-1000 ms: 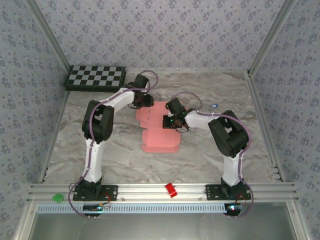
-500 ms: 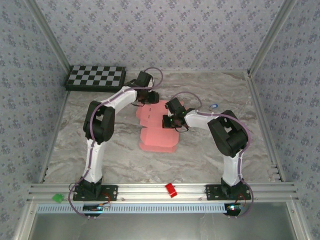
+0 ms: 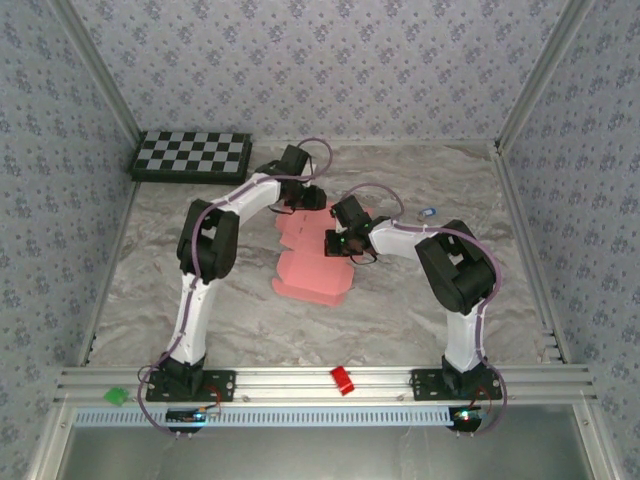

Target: Fold the paper box

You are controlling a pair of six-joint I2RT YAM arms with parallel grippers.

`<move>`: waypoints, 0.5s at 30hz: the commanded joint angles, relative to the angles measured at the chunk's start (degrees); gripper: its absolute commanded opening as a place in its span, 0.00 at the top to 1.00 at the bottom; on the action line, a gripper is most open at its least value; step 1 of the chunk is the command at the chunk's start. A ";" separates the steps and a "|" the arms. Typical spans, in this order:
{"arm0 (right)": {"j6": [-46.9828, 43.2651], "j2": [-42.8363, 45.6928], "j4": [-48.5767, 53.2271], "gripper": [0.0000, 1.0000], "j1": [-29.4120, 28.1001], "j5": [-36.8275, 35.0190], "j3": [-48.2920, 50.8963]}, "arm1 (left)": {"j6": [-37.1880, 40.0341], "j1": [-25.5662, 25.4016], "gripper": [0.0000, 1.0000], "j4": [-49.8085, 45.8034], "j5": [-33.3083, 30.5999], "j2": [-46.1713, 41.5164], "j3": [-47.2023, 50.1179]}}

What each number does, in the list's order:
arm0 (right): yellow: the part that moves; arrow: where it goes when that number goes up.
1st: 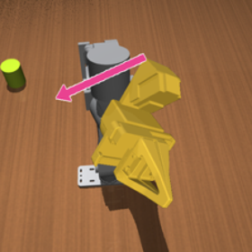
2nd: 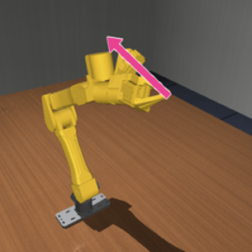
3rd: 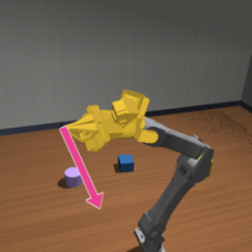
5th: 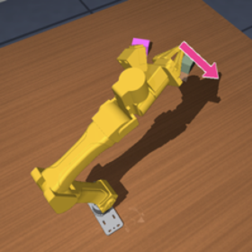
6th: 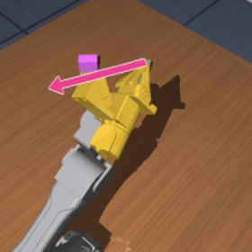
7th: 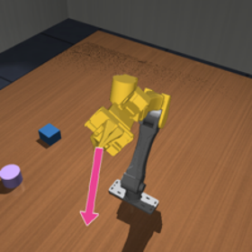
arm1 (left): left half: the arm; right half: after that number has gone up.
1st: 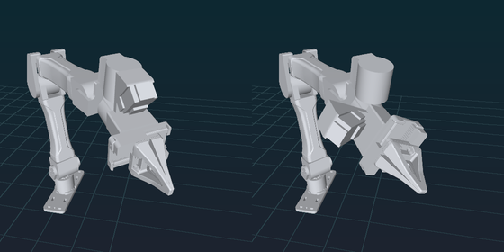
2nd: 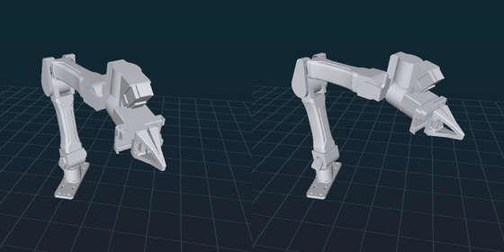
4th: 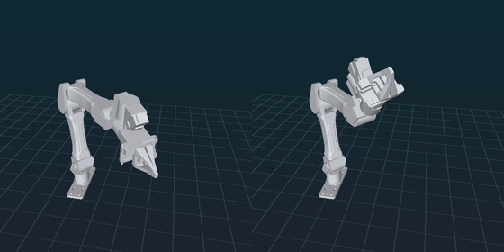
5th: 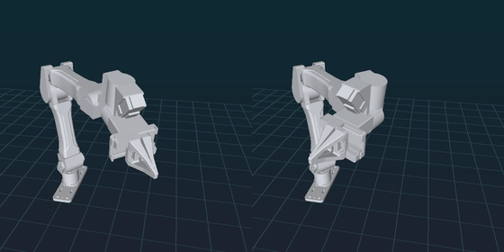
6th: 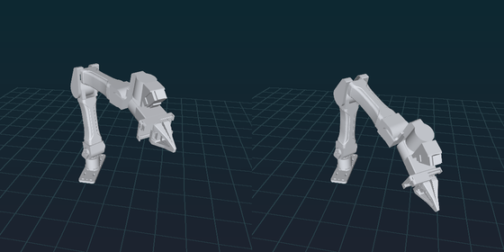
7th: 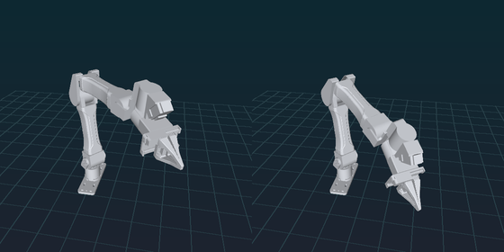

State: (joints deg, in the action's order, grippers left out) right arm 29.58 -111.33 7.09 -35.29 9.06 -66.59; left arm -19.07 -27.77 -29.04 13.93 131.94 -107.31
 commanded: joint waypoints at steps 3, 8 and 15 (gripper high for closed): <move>0.32 -3.19 5.80 1.00 -0.22 -0.17 2.25 | 0.96 -0.10 0.56 -1.81 2.23 0.69 -2.20; 0.49 -2.61 5.73 1.00 -0.13 -0.53 2.82 | 0.28 0.00 0.56 0.31 1.82 -1.65 0.43; 0.69 -1.27 6.51 1.00 0.35 -1.22 3.39 | -0.60 0.20 0.55 1.19 -2.44 -9.72 5.25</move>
State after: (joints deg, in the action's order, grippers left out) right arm 29.61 -111.02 6.11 -35.22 9.04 -65.76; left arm -19.14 -27.77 -28.27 13.45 128.95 -103.53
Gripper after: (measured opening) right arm 0.053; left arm 0.450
